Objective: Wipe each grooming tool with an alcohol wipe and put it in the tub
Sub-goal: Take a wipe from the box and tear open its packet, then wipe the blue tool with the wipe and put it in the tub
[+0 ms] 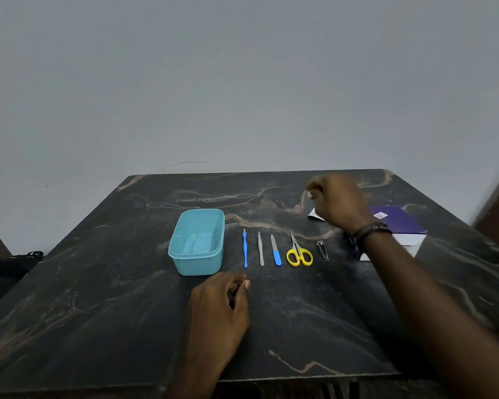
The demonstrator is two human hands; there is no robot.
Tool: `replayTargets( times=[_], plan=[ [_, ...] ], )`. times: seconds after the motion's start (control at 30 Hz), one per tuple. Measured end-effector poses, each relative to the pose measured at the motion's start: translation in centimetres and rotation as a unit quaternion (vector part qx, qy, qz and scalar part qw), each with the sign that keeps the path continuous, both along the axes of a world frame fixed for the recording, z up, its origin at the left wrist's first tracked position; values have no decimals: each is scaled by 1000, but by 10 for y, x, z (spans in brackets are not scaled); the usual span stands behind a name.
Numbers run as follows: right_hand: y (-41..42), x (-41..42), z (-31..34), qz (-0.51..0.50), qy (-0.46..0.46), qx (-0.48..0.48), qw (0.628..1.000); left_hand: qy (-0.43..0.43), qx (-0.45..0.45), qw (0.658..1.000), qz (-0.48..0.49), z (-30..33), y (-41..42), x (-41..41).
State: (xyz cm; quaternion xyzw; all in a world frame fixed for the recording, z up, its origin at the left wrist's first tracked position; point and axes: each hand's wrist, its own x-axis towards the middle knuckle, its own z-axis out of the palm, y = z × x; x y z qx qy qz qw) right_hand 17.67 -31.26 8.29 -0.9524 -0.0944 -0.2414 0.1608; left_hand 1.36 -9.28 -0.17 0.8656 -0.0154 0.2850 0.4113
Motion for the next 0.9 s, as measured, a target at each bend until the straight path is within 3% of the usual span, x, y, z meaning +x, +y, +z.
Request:
replayTargets(
  times=[0.13, 0.27, 0.43, 0.67, 0.9],
  plan=[
    [9, -38, -12, 121, 8, 130, 984, 11, 16, 1000, 10, 0, 1, 0],
    [5, -54, -30, 146, 59, 244, 957, 96, 79, 992, 28, 2, -3, 8],
    [1, -61, -46, 168, 19, 357, 919, 185, 214, 956, 79, 32, -21, 25],
    [3, -60, -65, 152, -38, 285, 946, 235, 321, 909, 123, 46, -40, 64],
    [8, -59, -68, 170, -62, 234, 955, 232, 357, 900, 93, 48, -51, 85]
  ],
)
